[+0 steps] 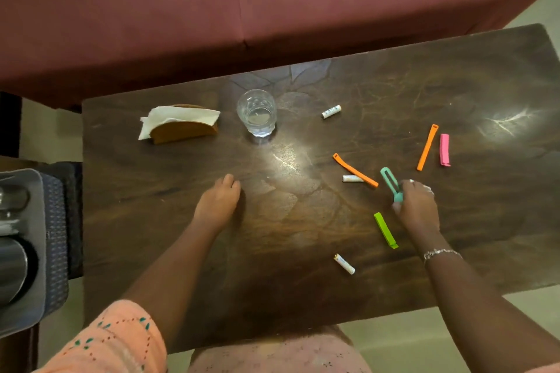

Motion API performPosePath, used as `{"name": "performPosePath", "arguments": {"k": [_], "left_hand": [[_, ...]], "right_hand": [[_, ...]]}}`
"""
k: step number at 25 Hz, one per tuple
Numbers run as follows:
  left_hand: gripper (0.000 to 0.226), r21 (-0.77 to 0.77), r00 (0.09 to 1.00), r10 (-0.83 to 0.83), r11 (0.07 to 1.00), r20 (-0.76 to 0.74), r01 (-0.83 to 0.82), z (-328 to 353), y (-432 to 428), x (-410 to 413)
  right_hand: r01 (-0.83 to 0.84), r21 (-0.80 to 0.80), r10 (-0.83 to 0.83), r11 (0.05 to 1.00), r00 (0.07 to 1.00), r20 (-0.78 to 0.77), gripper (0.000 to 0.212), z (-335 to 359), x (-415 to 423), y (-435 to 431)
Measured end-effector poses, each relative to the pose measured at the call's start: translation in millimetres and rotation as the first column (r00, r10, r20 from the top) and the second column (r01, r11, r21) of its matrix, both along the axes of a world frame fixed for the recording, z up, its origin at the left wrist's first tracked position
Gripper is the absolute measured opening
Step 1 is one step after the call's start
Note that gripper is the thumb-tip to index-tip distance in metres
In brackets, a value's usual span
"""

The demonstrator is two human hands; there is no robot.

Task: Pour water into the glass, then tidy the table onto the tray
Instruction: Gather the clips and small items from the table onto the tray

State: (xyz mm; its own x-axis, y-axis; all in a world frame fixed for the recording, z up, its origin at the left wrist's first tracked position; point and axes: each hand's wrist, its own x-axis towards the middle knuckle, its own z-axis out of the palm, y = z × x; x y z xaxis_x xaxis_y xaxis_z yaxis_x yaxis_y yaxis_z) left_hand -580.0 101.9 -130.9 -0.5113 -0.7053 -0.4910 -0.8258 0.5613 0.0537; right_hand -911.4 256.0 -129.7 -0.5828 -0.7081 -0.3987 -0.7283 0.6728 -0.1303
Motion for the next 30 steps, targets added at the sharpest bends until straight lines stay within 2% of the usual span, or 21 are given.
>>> {"name": "performPosePath", "arguments": {"k": [4, 8, 14, 16, 19, 21, 23, 26, 28, 30], "left_hand": [[0.02, -0.018, 0.976, 0.173, 0.984, -0.132, -0.177, 23, 10, 35], [0.025, -0.04, 0.898, 0.36, 0.924, -0.252, -0.381, 42, 13, 93], [0.03, -0.08, 0.704, 0.56, 0.755, -0.436, -0.65, 71, 23, 219], [0.029, -0.116, 0.64, 0.605, 0.677, -0.474, -0.727, 79, 30, 272], [0.024, -0.179, 0.569, 0.651, 0.565, -0.503, -0.805, 81, 41, 346], [0.02, -0.168, 0.535, 0.685, 0.528, -0.495, -0.832, 78, 47, 384], [0.018, -0.173, 0.537, 0.692, 0.526, -0.482, -0.833, 69, 52, 413], [0.022, -0.179, 0.571, 0.706, 0.552, -0.42, -0.815, 45, 59, 446], [0.024, -0.136, 0.594, 0.724, 0.589, -0.351, -0.797, 28, 63, 459], [0.021, -0.088, 0.615, 0.734, 0.619, -0.289, -0.78, 14, 65, 465]], "right_hand": [[-0.159, -0.119, 0.165, 0.98, 0.986, 0.041, 0.031, 28, 43, -16], [-0.355, -0.228, 0.376, 0.907, 0.925, 0.058, 0.029, 45, 121, -56], [-0.573, -0.329, 0.629, 0.75, 0.772, 0.089, 0.032, 65, 276, -112], [-0.667, -0.369, 0.735, 0.648, 0.674, 0.071, 0.031, 70, 330, -130], [-0.806, -0.359, 0.871, 0.471, 0.488, 0.048, 0.032, 76, 407, -158], [-0.878, -0.35, 0.939, 0.328, 0.343, 0.02, 0.033, 78, 456, -175], [-0.927, -0.359, 0.987, 0.106, 0.141, -0.072, 0.032, 81, 503, -193], [-0.906, -0.328, 0.951, -0.268, -0.196, -0.237, 0.025, 71, 573, -220], [-0.866, -0.213, 0.889, -0.452, -0.416, -0.192, 0.023, 54, 617, -231], [-0.797, -0.093, 0.799, -0.597, -0.579, -0.161, 0.027, 29, 651, -236]]}}
